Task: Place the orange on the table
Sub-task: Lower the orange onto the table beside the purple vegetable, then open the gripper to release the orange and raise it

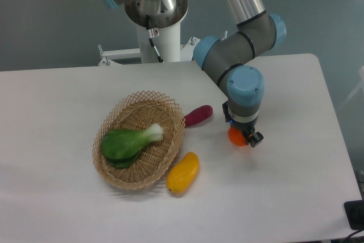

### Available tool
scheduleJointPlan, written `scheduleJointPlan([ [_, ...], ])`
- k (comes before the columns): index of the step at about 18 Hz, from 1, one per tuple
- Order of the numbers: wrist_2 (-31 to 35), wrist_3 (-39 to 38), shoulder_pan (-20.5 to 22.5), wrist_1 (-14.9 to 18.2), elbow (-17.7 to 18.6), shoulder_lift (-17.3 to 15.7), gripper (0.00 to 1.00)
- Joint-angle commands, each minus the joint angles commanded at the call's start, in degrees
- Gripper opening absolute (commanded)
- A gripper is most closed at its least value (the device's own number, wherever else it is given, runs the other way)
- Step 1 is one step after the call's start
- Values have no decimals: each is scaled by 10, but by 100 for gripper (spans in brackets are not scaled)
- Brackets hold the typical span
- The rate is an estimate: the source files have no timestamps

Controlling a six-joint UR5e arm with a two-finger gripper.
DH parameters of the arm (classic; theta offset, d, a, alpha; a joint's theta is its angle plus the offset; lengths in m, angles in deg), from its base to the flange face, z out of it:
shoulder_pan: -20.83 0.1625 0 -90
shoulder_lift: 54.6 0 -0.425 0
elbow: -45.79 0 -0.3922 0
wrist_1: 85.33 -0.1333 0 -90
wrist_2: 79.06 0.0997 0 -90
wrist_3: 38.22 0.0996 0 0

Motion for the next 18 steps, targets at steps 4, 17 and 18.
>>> scheduleJointPlan([
  [4,0,0,0,-1,-2,2,67],
  [17,0,2,0,-3,-11,1,91],
  [18,-1,3,0,-2,-11,0,92],
])
